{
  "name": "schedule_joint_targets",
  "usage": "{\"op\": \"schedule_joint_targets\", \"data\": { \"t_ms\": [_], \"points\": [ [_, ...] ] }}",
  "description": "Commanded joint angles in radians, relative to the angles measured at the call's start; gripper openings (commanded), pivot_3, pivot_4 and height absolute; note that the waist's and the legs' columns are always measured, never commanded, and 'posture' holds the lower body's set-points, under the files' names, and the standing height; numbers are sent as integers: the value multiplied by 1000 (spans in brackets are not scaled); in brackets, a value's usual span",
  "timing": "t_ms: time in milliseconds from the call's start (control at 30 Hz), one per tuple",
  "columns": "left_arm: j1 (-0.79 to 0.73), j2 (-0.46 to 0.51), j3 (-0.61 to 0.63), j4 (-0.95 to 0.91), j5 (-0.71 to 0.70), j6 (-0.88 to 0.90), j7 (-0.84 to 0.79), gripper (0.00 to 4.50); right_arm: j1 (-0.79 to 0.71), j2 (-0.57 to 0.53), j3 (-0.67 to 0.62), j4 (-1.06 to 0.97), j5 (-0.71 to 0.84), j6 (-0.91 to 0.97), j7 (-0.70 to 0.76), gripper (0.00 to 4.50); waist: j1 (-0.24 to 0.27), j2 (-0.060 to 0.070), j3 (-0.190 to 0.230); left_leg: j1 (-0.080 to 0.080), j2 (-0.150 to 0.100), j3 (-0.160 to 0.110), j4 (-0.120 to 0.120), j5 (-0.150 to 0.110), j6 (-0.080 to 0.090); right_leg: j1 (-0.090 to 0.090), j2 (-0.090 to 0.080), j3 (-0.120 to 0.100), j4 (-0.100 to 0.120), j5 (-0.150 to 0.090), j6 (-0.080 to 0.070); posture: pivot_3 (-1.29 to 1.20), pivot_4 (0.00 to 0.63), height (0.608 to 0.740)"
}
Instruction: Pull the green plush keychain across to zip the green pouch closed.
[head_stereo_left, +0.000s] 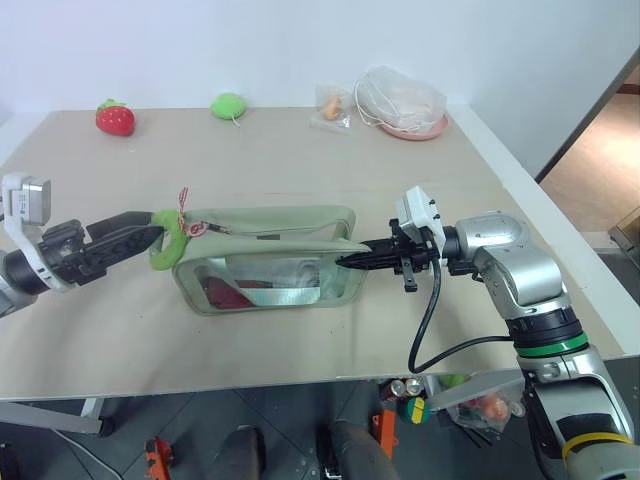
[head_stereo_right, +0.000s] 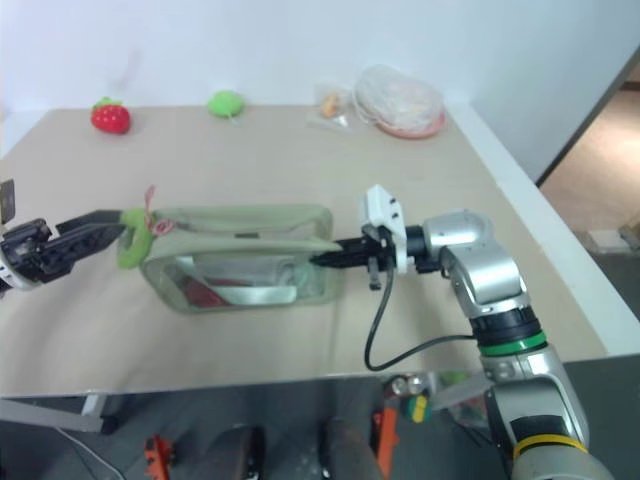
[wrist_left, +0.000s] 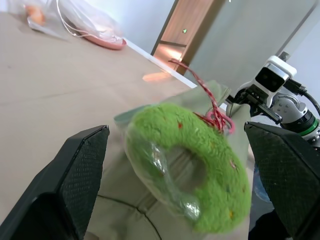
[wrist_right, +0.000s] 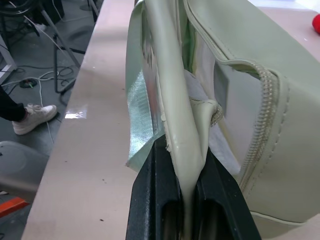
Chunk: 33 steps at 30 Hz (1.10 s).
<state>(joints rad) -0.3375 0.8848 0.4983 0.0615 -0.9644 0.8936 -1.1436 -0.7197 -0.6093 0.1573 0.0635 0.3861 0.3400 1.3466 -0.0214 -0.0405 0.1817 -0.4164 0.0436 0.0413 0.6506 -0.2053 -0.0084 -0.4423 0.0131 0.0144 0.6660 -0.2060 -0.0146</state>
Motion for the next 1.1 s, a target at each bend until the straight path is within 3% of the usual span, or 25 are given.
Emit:
{"op": "schedule_joint_targets", "data": {
  "t_ms": [33, 333, 500, 533, 633, 667, 900, 1100],
  "points": [
    [0, 22, 10, -17, -19, 25, -2, 4500, -18, -10, -13, -5, -7, -12, -3, 30, 0, 0, 0, 0, 0, 0, 0, 0, 0, 0, 0, 0, 0, 0, 0, 0, 150, 740],
    [12, 33, -34, -37, -31, 105, -33, 4500, -23, -8, -14, -3, -7, -14, -3, 30, 0, 0, 0, 0, 0, 0, 0, 0, 0, 0, 0, 0, 0, 0, 0, 0, 150, 740],
    [0, 27, -18, -16, -26, 100, -15, 3194, -20, -7, -11, -5, -10, -16, -3, 0, 0, 0, 0, 0, 0, 0, 0, 0, 0, 0, 0, 0, 0, 0, 0, 0, 150, 740],
    [-7, 23, -10, -8, -22, 89, -5, 2770, -18, -7, -11, -7, -10, -15, -3, 0, 0, 0, 0, 0, 0, 0, 0, 0, 0, 0, 0, 0, 0, 0, 0, 0, 150, 740],
    [-36, 26, 20, 23, -67, 131, 13, 2186, -16, -7, -8, -4, -14, -17, -2, 0, 0, 0, 0, 0, 0, 0, 1, 0, 0, 0, 0, 0, 0, 0, 0, 0, 150, 740],
    [-45, 28, 29, 32, -85, 149, 18, 1776, -16, -7, -9, -3, -14, -19, -2, 0, 0, 0, 0, 0, 0, 0, 1, 0, 0, 0, 0, 0, 0, 0, 0, 0, 150, 740],
    [-93, 15, 30, 22, -127, 195, 58, 15, -27, -1, -4, 11, -20, -24, 0, 0, 0, 0, 0, 0, 0, 0, 1, 0, 0, 0, 0, 0, 0, 0, 0, 0, 150, 740],
    [-254, -82, -138, -105, -81, 161, 163, 15, -35, 7, 1, 23, -26, -30, 4, 0, 0, 0, 0, 0, 0, 0, 1, 0, 0, 0, 0, 0, 0, 0, 0, 0, 150, 740]
  ]
}}
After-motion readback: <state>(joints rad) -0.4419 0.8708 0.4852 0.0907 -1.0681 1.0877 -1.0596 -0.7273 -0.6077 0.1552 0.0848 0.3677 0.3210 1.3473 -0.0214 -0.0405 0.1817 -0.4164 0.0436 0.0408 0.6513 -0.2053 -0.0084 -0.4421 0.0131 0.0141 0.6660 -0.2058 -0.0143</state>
